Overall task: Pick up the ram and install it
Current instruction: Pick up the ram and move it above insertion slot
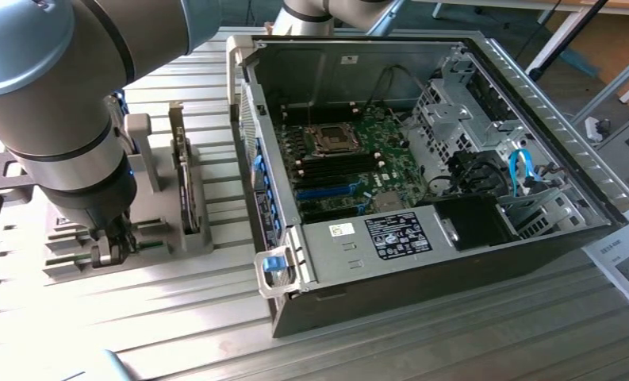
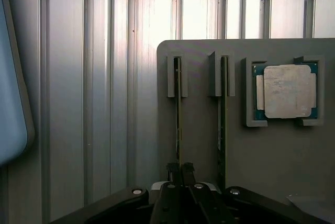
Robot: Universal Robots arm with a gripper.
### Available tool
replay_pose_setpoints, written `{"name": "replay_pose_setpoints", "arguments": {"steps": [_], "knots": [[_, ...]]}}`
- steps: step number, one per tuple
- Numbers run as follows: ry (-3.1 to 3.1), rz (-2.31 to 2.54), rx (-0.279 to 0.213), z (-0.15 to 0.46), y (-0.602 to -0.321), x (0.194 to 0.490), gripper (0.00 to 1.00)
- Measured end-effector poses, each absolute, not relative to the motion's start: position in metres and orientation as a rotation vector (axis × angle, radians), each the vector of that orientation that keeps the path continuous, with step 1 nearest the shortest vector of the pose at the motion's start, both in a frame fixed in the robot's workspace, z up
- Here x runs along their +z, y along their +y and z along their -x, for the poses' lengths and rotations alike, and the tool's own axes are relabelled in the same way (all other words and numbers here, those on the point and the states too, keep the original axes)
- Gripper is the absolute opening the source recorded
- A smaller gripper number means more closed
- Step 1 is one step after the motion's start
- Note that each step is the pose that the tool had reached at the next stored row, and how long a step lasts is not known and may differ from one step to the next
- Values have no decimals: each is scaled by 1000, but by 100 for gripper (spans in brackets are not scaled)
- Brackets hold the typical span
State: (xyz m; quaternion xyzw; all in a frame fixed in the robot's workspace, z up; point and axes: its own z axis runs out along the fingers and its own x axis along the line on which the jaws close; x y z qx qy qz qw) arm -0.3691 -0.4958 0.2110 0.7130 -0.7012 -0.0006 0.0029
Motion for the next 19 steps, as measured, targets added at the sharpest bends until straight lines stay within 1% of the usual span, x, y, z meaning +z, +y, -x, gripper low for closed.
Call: {"name": "replay_pose_setpoints", "arguments": {"steps": [7, 19], "knots": [[-2199, -2236, -2, 369, -496, 212, 12], [-2199, -2236, -2, 369, -496, 231, 12]]}}
